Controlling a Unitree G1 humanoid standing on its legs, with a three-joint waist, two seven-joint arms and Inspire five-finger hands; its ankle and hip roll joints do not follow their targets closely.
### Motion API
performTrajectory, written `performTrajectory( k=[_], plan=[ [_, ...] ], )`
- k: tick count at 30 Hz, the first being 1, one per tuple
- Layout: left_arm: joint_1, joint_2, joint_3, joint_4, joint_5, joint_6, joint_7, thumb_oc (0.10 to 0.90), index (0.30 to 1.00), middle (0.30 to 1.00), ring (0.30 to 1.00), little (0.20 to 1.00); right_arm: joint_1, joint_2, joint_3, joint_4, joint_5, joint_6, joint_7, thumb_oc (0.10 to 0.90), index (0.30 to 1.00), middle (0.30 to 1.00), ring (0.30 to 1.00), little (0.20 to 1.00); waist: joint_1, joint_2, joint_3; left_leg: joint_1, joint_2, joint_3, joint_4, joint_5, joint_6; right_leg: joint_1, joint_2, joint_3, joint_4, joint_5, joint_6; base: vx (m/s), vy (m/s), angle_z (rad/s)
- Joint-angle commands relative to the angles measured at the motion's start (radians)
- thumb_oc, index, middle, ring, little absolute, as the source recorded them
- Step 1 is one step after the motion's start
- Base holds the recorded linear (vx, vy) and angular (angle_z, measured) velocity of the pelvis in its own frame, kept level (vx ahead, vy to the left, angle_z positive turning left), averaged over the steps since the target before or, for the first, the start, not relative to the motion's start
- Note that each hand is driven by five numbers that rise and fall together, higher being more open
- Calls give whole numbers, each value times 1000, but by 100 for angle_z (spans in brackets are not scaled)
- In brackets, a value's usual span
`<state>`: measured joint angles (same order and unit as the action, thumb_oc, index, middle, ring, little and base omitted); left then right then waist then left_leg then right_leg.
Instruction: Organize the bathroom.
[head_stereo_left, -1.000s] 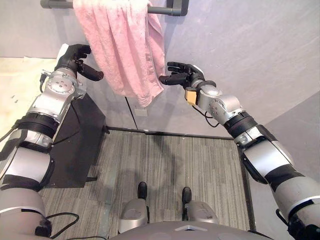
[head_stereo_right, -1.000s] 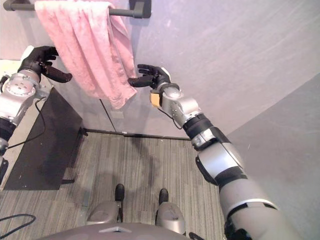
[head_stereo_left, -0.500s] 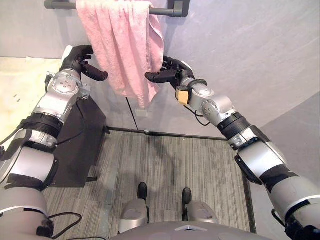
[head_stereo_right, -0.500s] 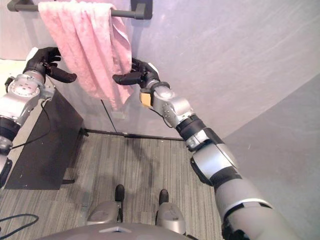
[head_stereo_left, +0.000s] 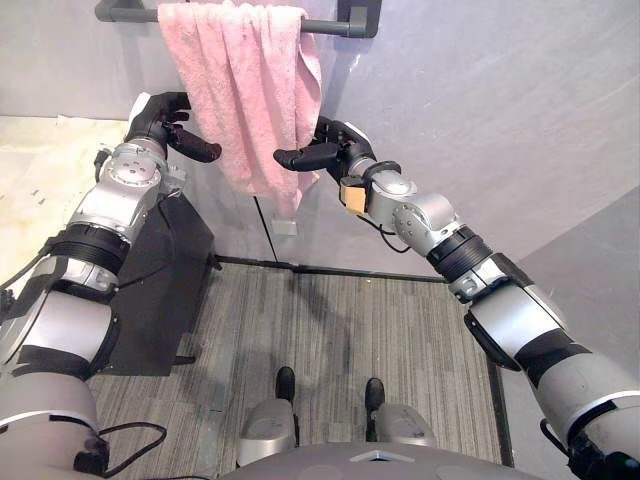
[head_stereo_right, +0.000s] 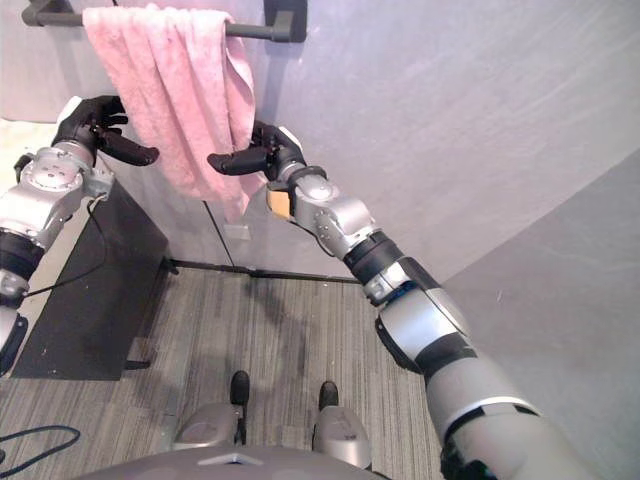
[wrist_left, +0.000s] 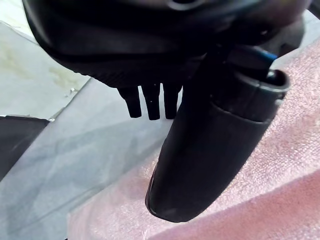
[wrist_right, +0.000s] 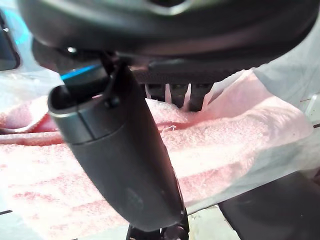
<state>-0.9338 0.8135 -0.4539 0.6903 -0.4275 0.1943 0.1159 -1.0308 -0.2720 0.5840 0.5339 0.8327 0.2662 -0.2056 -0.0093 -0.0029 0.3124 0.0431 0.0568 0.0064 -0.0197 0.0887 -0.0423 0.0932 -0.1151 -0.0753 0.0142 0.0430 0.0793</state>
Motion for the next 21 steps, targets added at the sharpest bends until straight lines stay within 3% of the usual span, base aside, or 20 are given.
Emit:
performTrajectory(
  k=[1,9,21],
  plan=[
    [-160,-41,8,62,-7,-181,-23,400,300,300,300,300,-102,16,8,0,19,-127,37,400,300,300,300,300,-14,52,-163,55,104,66,97,-146,-32,-90,-63,81,84,-63,67,0,0,0],
    [-146,-48,13,104,-21,-218,-49,400,300,300,300,300,-95,22,13,8,32,-131,43,400,300,300,300,300,-21,55,-162,57,106,71,95,-143,-33,-87,-65,87,84,-62,66,0,0,0],
    [-147,-78,13,96,-30,-193,-13,400,300,300,300,300,-110,33,15,44,46,-124,30,400,300,300,300,300,-19,54,-165,57,109,71,100,-140,-35,-76,-66,86,77,-60,63,0,-1,-2]
  ],
)
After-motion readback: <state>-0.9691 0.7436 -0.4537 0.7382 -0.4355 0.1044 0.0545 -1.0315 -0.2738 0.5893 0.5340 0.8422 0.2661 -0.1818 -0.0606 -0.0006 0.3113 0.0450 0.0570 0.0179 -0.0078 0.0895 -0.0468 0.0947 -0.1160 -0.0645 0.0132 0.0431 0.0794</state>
